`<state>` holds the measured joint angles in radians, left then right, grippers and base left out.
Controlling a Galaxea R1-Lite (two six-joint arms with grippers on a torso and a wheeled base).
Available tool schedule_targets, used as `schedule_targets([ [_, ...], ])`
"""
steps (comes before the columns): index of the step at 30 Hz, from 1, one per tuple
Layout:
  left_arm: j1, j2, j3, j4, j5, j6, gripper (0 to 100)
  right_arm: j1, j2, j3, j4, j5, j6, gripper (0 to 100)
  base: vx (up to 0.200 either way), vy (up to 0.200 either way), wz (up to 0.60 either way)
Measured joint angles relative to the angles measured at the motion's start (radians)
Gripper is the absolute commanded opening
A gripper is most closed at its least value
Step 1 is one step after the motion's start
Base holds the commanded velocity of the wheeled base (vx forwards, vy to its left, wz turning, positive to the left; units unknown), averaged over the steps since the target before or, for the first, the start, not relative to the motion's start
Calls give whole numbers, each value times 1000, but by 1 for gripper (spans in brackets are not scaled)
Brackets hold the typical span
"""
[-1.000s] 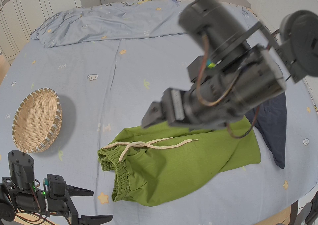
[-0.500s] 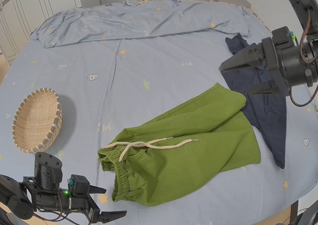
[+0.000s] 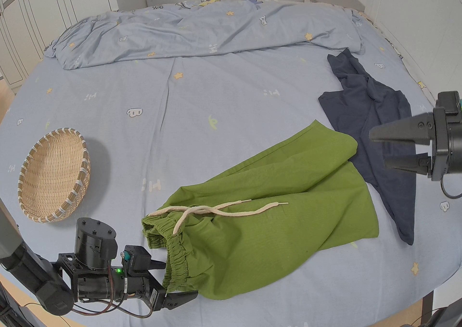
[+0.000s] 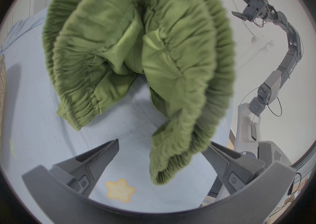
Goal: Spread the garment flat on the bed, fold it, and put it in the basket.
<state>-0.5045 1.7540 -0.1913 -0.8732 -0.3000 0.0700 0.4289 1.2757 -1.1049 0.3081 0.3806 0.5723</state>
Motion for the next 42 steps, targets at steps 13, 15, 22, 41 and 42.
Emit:
schedule_targets([
  [13, 9, 86, 51, -271, -2, -204, 0, -18, -21, 191, -197, 5, 1, 100, 0, 0, 0],
  [15, 10, 83, 77, -285, -4, -207, 0, -23, -18, 197, -199, 6, 2, 100, 0, 0, 0],
  [22, 24, 73, 155, -321, -21, -223, 0, -48, -1, 200, -199, 7, 0, 100, 0, 0, 0],
  [41, 501, 5, 174, -284, -374, -337, 0, -285, 201, 312, -189, 240, -263, 100, 0, 0, 0],
  [42, 506, 5, 174, -283, -378, -338, 0, -303, 220, 329, -190, 247, -288, 100, 0, 0, 0],
])
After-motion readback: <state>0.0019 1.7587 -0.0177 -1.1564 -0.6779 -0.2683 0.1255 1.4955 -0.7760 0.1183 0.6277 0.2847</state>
